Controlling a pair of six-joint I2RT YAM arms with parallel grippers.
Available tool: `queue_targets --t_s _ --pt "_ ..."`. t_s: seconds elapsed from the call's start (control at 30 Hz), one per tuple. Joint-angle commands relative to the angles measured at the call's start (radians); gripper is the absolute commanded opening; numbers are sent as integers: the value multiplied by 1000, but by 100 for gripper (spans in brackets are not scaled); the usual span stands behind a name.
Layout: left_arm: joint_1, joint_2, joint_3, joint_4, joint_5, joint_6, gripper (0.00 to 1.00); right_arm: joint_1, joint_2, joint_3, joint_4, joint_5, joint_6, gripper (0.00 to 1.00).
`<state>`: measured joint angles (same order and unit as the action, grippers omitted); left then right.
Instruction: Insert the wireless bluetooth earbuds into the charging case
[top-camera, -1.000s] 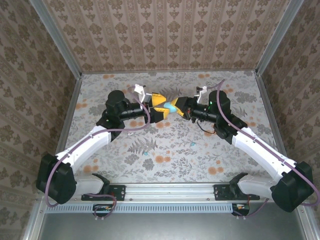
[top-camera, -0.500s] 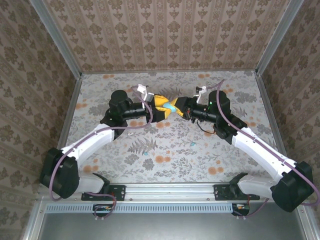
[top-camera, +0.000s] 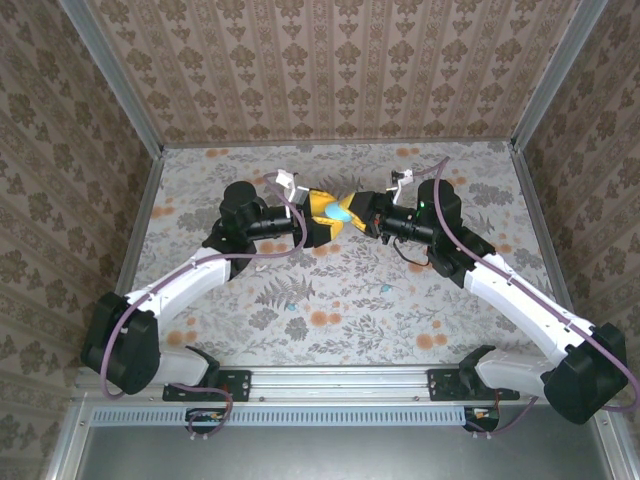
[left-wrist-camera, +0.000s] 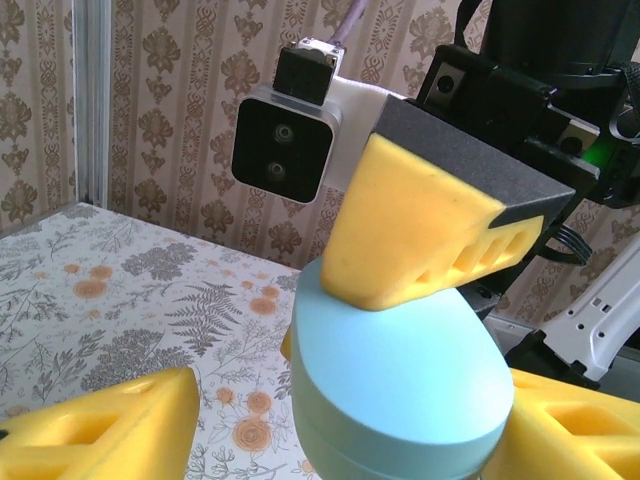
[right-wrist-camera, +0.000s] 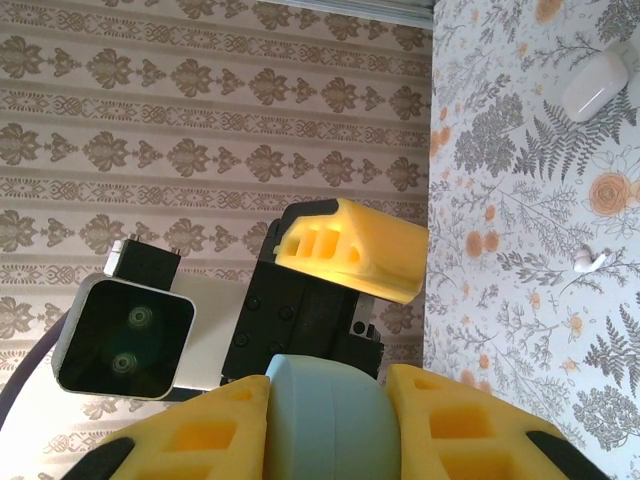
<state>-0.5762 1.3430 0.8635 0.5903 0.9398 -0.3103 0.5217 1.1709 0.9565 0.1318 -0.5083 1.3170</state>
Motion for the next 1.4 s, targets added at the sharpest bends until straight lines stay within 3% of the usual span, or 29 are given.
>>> queue_targets --t_s 0.0,0.6,0.77,0.9,1.03,1.23,1.37 --pt "-7 -4 -8 20 23 17 68 5 -13 39 19 -22 17 15" --pt "7 -15 -23 103 19 -20 38 8 2 37 14 -45 27 17" --pt "14 -25 -35 120 15 -28 31 8 3 43 -3 -44 16 26" --pt "18 -34 -43 118 13 -28 27 8 1 44 -11 -42 12 28" --pt "23 -43 -47 104 16 -21 26 8 -8 49 -31 -38 -3 41" --pt "44 -81 -60 48 4 7 25 -30 -62 109 -192 -38 -182 52" --pt "58 -122 -47 -70 16 77 24 -50 -101 230 -456 1 -486 53"
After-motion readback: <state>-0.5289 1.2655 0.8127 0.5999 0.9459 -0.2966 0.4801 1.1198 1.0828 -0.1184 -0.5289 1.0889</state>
